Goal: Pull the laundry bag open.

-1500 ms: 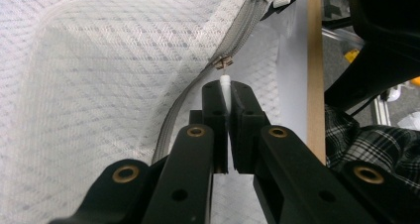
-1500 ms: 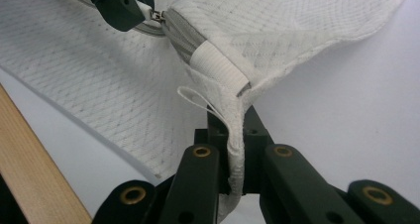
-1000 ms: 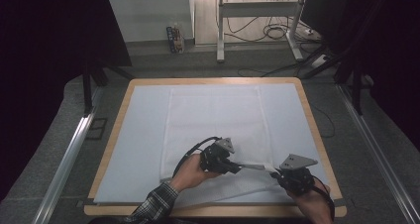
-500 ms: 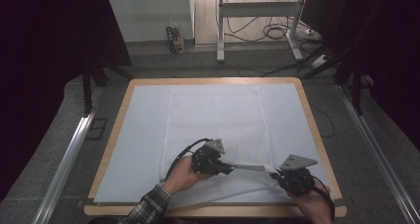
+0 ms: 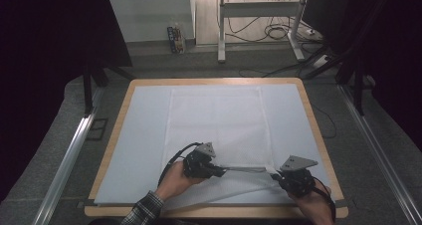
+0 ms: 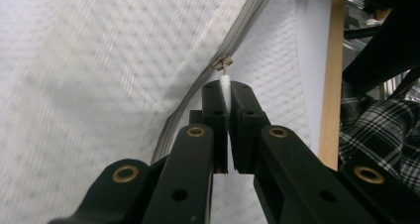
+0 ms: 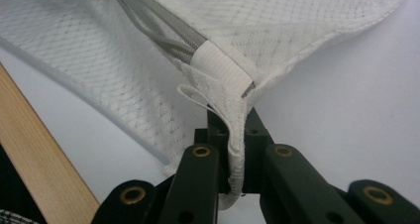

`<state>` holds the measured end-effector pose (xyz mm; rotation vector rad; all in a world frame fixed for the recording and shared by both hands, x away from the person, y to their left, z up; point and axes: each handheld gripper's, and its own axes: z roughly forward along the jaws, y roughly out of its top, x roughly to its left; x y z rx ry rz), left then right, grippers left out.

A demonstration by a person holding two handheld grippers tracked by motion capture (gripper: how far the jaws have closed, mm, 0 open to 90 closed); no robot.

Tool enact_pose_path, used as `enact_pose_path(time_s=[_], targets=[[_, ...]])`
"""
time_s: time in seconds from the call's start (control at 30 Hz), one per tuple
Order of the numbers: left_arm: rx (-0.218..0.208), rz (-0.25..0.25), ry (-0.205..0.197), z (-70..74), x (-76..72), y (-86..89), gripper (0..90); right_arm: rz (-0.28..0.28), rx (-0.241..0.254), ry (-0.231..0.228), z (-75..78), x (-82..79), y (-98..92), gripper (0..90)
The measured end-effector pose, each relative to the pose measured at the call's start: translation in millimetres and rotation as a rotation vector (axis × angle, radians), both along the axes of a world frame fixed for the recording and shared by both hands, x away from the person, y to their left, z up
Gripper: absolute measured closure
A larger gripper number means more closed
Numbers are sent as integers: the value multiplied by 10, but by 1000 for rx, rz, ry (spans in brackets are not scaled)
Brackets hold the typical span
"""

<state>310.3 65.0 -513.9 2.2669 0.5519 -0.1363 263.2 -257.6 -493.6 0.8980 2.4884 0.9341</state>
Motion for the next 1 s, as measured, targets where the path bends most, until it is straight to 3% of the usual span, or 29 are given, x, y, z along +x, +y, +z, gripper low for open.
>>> enact_pose_path(time_s=[0.43,1.0], targets=[[-23,20,-1,8,-64,129,872,10,-8,3,-20,-5,33,862],[-41,65,7,20,-102,354,872,-7,24,14,-4,14,-35,863]])
